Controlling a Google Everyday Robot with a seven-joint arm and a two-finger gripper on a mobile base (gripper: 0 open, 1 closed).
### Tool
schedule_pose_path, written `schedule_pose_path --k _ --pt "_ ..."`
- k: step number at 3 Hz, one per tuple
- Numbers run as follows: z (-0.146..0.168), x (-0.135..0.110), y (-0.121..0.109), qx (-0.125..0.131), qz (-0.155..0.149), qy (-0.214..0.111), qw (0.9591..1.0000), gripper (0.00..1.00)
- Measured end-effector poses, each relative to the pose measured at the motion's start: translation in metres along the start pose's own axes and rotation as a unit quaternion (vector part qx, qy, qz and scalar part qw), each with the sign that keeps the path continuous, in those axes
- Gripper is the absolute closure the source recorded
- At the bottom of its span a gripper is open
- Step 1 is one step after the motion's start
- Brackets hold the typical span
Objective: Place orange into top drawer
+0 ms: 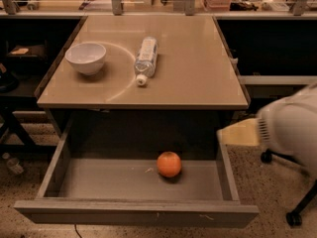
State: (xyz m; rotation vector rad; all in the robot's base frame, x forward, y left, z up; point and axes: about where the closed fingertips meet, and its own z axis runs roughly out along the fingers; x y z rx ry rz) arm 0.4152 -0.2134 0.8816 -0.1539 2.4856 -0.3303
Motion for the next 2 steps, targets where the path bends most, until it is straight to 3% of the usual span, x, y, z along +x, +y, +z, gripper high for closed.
schedule_pose_path --k 1,2 --pt "-0.016 0.045 -0.152 0.108 0.133 0.065 0.9831 0.0" --pt "-0.044 0.094 -0.257 0.2 0.229 0.118 0.9452 0.0"
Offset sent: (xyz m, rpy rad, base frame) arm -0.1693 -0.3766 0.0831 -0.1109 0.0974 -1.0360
